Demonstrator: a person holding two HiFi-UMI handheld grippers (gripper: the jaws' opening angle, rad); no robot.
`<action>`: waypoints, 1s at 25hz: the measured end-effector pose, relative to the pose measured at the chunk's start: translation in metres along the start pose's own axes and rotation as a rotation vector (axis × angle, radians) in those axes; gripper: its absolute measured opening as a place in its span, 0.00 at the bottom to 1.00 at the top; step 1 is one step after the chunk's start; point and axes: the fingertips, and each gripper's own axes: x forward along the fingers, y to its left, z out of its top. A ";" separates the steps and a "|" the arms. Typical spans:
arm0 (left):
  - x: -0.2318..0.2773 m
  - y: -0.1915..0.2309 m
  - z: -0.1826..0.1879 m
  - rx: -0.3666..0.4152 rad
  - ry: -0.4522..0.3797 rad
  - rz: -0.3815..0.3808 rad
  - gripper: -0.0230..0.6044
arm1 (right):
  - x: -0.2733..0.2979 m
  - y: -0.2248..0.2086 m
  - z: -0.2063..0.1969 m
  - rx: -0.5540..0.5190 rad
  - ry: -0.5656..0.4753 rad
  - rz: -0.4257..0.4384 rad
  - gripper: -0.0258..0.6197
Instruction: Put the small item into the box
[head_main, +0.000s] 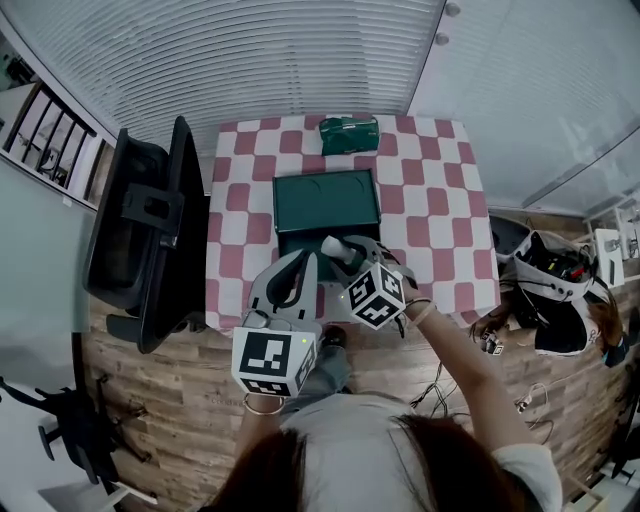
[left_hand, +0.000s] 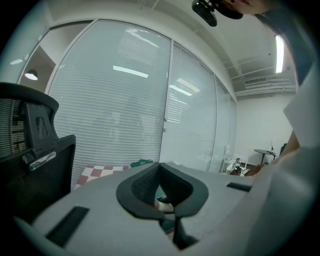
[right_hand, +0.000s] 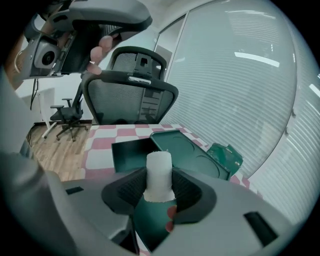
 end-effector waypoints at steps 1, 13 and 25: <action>0.000 0.001 -0.001 -0.003 0.001 0.003 0.05 | 0.004 0.000 -0.003 -0.001 0.010 0.008 0.31; 0.002 0.011 -0.015 -0.029 0.030 0.026 0.05 | 0.043 0.004 -0.026 -0.029 0.129 0.082 0.31; 0.001 0.021 -0.026 -0.054 0.057 0.042 0.05 | 0.062 0.016 -0.039 -0.049 0.203 0.141 0.31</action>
